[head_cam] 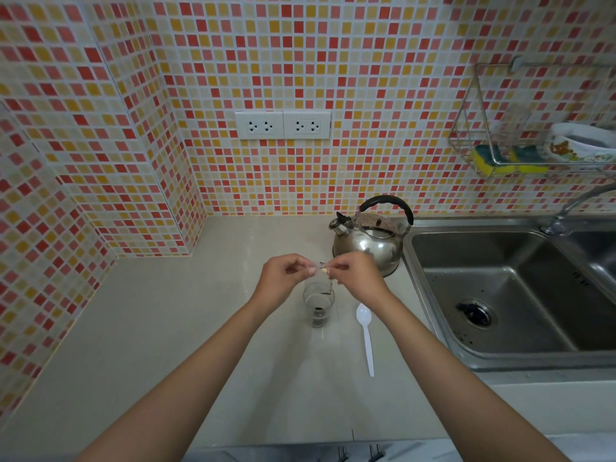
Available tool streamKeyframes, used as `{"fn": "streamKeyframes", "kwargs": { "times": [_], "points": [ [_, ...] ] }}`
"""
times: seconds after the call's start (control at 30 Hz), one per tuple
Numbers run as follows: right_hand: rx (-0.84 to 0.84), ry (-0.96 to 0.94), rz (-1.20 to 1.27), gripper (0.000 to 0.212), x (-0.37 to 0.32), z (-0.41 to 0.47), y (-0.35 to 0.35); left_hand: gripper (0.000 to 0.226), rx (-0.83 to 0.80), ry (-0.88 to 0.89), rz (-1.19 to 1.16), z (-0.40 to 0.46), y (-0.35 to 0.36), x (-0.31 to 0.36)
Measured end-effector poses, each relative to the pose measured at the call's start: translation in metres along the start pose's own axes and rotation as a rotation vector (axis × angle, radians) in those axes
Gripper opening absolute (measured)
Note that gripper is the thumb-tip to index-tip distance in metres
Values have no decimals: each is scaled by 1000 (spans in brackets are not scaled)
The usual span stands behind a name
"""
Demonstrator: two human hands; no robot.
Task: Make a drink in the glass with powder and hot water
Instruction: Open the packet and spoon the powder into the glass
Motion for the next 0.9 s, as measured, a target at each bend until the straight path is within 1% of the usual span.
{"fn": "streamKeyframes", "kwargs": {
  "times": [0.13,0.27,0.4,0.53,0.63,0.73,0.8,0.9],
  "points": [
    [-31,-23,-16,12,-6,1,-3,6,-22,4,28,3,0,4],
    [-57,-48,-97,12,-8,1,-4,3,-69,14,100,4,4,8],
    [-57,-102,-148,13,-11,-2,-2,14,-25,29,189,4,6,11],
    [-24,-152,-171,15,-10,-4,0,18,14,26,141,2,4,10],
    [-32,-185,-170,16,-10,-5,-3,13,-12,16,105,3,0,11],
    [-64,-233,-196,18,-12,-7,-5,16,-41,14,139,4,0,12],
    [-52,-240,-211,18,-13,-7,-5,19,-32,35,172,3,3,12],
    [-20,-252,-240,18,-13,-7,-4,17,-29,68,180,3,6,12]
  ]
}}
Point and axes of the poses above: each hand's wrist, its own z-axis towards the middle knuckle, its own y-axis out of the palm, x = y × z, the point moved 1 cm from there along z, towards the middle knuckle, and after that the axes turned 1 degree about y, right-handed, at the moved point
